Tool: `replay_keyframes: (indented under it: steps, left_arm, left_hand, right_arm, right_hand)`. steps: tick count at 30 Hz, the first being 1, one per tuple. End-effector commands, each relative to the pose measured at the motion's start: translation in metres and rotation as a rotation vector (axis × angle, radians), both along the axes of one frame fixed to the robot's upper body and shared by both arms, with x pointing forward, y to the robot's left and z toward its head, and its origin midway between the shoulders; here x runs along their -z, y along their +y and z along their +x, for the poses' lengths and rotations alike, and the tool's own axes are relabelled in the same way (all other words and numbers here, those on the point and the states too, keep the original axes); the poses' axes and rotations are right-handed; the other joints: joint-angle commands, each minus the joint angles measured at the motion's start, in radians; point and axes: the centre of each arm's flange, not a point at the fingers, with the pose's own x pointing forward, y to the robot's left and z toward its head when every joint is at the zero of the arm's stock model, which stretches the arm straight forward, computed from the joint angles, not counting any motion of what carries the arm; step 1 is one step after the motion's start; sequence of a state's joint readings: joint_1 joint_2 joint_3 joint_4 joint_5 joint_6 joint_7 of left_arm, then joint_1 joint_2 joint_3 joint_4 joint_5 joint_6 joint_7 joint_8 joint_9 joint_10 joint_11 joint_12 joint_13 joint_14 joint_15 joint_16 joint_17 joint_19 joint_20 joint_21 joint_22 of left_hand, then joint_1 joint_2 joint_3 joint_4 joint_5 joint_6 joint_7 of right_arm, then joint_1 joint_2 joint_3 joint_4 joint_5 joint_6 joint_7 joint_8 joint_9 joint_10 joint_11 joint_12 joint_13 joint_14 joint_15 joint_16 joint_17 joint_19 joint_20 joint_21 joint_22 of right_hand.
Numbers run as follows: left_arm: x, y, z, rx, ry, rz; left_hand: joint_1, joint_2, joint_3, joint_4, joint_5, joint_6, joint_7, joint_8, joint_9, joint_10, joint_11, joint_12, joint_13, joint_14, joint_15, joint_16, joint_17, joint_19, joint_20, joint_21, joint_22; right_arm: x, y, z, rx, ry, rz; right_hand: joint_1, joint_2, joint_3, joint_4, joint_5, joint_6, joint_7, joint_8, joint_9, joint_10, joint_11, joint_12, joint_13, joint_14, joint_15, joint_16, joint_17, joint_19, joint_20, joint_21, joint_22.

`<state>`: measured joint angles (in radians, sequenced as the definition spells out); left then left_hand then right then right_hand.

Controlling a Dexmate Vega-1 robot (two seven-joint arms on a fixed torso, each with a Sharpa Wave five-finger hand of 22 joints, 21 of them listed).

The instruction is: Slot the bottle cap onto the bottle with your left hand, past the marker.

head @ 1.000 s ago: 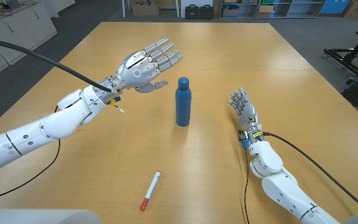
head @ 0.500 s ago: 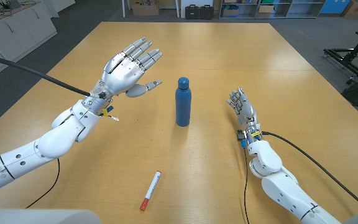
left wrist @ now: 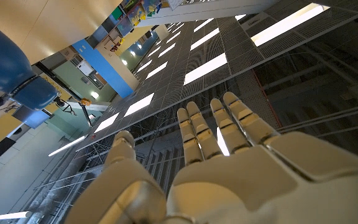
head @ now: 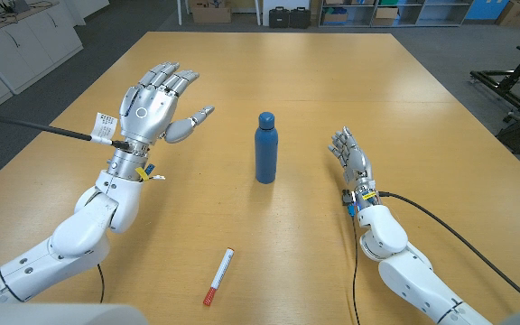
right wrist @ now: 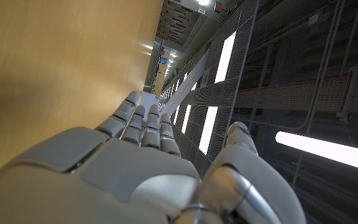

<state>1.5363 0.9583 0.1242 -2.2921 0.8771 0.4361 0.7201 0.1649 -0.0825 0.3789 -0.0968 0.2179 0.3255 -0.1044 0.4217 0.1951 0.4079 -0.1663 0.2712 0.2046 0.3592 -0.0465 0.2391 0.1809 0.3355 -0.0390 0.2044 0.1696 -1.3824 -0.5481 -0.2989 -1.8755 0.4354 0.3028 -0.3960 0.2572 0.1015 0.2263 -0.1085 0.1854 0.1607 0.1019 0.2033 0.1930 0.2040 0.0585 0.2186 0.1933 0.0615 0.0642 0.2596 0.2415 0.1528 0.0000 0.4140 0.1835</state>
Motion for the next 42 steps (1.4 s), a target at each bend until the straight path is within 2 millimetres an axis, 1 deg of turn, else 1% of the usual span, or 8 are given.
replay_keyframes:
  steps: [1, 12, 15, 21, 27, 32, 37, 42]
  left_arm:
    - [0.007, 0.019, -0.006, 0.177, 0.094, -0.252]
    - [0.019, 0.028, -0.003, 0.385, 0.184, -0.44]
    - [0.024, 0.033, 0.002, 0.492, 0.232, -0.5]
    - [0.037, 0.038, 0.008, 0.71, 0.308, -0.601]
    - [0.051, 0.042, 0.02, 0.908, 0.403, -0.67]
    - [0.059, 0.046, 0.031, 1.067, 0.483, -0.715]
    - [0.069, 0.046, 0.045, 1.155, 0.513, -0.771]
    - [0.075, 0.044, 0.067, 1.194, 0.57, -0.829]
  left_hand:
    - [0.001, 0.008, 0.009, -0.002, -0.002, 0.004, 0.006, 0.003, 0.003, 0.003, 0.009, 0.0, 0.0, 0.011, -0.126, -0.006, 0.002, 0.006, -0.005, 0.001, 0.003]
    - [-0.002, 0.022, 0.017, -0.004, -0.012, 0.011, 0.01, 0.0, 0.002, 0.025, 0.036, 0.002, -0.001, 0.014, -0.114, -0.011, 0.003, -0.006, 0.01, -0.006, 0.004]
    - [-0.009, 0.032, 0.021, -0.003, -0.019, 0.018, 0.01, -0.001, 0.002, 0.043, 0.063, 0.006, 0.0, 0.024, -0.102, -0.01, 0.003, -0.009, 0.014, -0.008, 0.005]
    - [-0.021, 0.046, 0.025, 0.001, -0.028, 0.032, 0.019, -0.001, 0.002, 0.049, 0.098, 0.003, 0.0, 0.031, -0.084, -0.012, 0.005, -0.008, 0.018, -0.008, 0.006]
    - [-0.058, 0.073, 0.027, 0.016, -0.039, 0.034, 0.034, -0.013, 0.002, 0.013, 0.153, -0.019, 0.0, 0.024, -0.057, -0.021, 0.009, -0.009, 0.024, -0.008, 0.008]
    - [-0.076, 0.079, 0.025, 0.023, -0.04, 0.027, 0.047, -0.022, 0.002, -0.002, 0.167, -0.027, 0.001, 0.015, -0.049, -0.026, 0.01, -0.008, 0.026, -0.007, 0.009]
    - [-0.127, 0.1, 0.014, 0.053, -0.04, 0.006, 0.058, -0.041, 0.002, -0.021, 0.186, -0.038, 0.001, -0.003, -0.037, -0.032, 0.015, -0.009, 0.027, -0.006, 0.011]
    - [-0.166, 0.094, -0.007, 0.075, -0.04, -0.009, 0.065, -0.056, 0.002, -0.041, 0.196, -0.048, 0.001, -0.02, -0.025, -0.037, 0.017, -0.014, 0.028, -0.006, 0.012]
  right_arm:
    - [-0.006, 0.005, -0.001, -0.012, -0.01, -0.007]
    - [-0.006, 0.009, 0.018, -0.068, -0.021, -0.023]
    - [-0.006, 0.009, 0.019, -0.075, -0.025, -0.024]
    - [-0.007, 0.008, 0.018, -0.084, -0.033, -0.035]
    - [-0.009, 0.01, 0.016, -0.097, -0.048, -0.04]
    - [-0.009, 0.014, 0.016, -0.107, -0.049, -0.042]
    - [-0.009, 0.016, 0.017, -0.108, -0.057, -0.039]
    - [-0.008, 0.016, 0.021, -0.108, -0.051, -0.049]
  right_hand:
    - [0.005, 0.006, 0.0, -0.004, 0.01, 0.01, 0.002, 0.003, 0.004, 0.008, 0.002, 0.004, 0.003, 0.001, 0.001, 0.0, 0.002, 0.01, 0.0, -0.002, 0.006]
    - [0.006, 0.006, 0.0, -0.005, 0.009, 0.009, 0.004, 0.002, 0.004, 0.007, 0.004, 0.003, 0.003, 0.003, 0.002, 0.0, 0.001, 0.012, -0.001, -0.004, 0.006]
    - [0.006, 0.007, 0.0, -0.005, 0.009, 0.009, 0.003, 0.002, 0.004, 0.008, 0.005, 0.003, 0.003, 0.002, 0.002, 0.0, 0.001, 0.012, 0.0, -0.004, 0.006]
    - [0.006, 0.007, 0.0, -0.005, 0.009, 0.008, 0.002, 0.002, 0.004, 0.008, 0.008, 0.003, 0.003, 0.002, 0.004, -0.001, 0.001, 0.011, 0.0, -0.005, 0.006]
    - [0.006, 0.007, 0.0, -0.005, 0.009, 0.007, 0.004, 0.001, 0.004, 0.006, 0.009, 0.001, 0.003, 0.002, 0.004, -0.001, 0.001, 0.011, 0.002, -0.006, 0.006]
    - [0.006, 0.007, 0.0, -0.004, 0.009, 0.004, 0.005, 0.0, 0.004, 0.005, 0.014, 0.001, 0.003, 0.0, 0.006, -0.002, 0.0, 0.009, 0.003, -0.008, 0.006]
    - [0.006, 0.007, 0.0, -0.004, 0.009, 0.001, 0.005, -0.001, 0.004, 0.002, 0.015, 0.0, 0.003, 0.0, 0.008, -0.003, 0.0, 0.01, 0.003, -0.009, 0.006]
    - [0.006, 0.007, 0.0, -0.004, 0.009, 0.002, 0.005, -0.001, 0.004, 0.002, 0.011, -0.001, 0.003, -0.001, 0.009, -0.003, 0.001, 0.01, 0.004, -0.01, 0.006]
